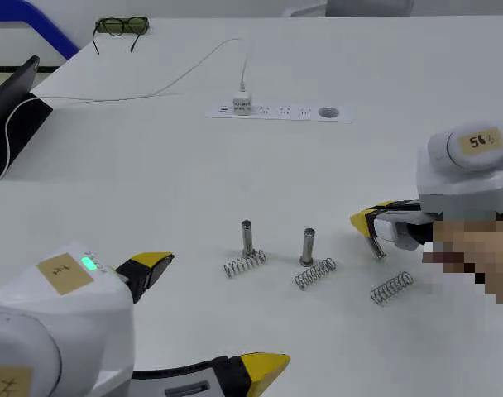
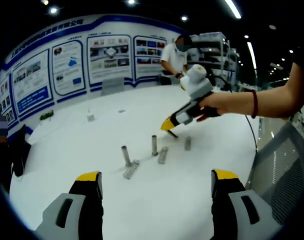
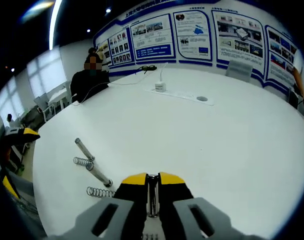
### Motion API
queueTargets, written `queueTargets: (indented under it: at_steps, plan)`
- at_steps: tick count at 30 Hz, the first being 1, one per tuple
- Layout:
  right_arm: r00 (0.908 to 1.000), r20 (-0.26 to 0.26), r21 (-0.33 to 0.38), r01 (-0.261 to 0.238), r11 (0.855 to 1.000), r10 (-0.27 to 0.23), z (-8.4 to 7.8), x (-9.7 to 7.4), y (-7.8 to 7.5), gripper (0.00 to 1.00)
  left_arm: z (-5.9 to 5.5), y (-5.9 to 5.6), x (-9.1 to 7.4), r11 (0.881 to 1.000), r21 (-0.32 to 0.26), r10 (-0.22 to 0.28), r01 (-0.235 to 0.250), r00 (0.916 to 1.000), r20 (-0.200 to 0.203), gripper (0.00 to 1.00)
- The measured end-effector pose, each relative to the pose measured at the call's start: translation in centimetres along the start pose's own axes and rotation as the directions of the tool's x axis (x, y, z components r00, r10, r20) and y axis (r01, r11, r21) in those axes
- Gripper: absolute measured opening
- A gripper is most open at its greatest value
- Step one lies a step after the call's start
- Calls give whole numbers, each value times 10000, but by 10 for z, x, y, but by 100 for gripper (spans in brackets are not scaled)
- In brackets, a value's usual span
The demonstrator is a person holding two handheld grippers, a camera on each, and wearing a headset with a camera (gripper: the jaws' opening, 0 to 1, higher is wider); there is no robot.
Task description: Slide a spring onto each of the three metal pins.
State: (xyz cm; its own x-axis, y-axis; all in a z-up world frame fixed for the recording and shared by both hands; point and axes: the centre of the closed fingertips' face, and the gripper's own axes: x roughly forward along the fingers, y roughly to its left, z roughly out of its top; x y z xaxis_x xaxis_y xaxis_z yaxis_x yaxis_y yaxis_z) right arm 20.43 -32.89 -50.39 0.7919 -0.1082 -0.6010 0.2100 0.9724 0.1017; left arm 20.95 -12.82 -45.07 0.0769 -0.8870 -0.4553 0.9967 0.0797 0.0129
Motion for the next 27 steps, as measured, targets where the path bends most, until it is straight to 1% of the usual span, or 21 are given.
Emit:
queueTargets:
  at_steps: [8, 11, 14, 19, 27]
  plan:
    - [9999, 128, -203, -21, 9998, 24, 2, -13, 6, 8, 3, -1, 0, 9999, 106, -30, 29, 10000, 85, 91]
    - [9999, 141, -292, -9, 9996, 13, 1, -16, 8, 8, 3, -1, 0, 9999, 147, -24, 23, 10000, 43, 91]
    - [10000, 48, -402, -8, 9992, 10, -2, -18, 10, 8, 1, -2, 0, 9999, 160, -32, 32, 10000, -13, 91]
    - [10000, 31, -636, 44, 9980, -42, -4, -23, 10, 8, 2, -2, -1, 9998, 187, 2, -3, 10000, 32, 91]
    - [9999, -58, -755, 155, 9970, -160, -8, -27, 7, 8, 2, -2, -1, 9997, 242, 25, -24, 10000, -28, 90]
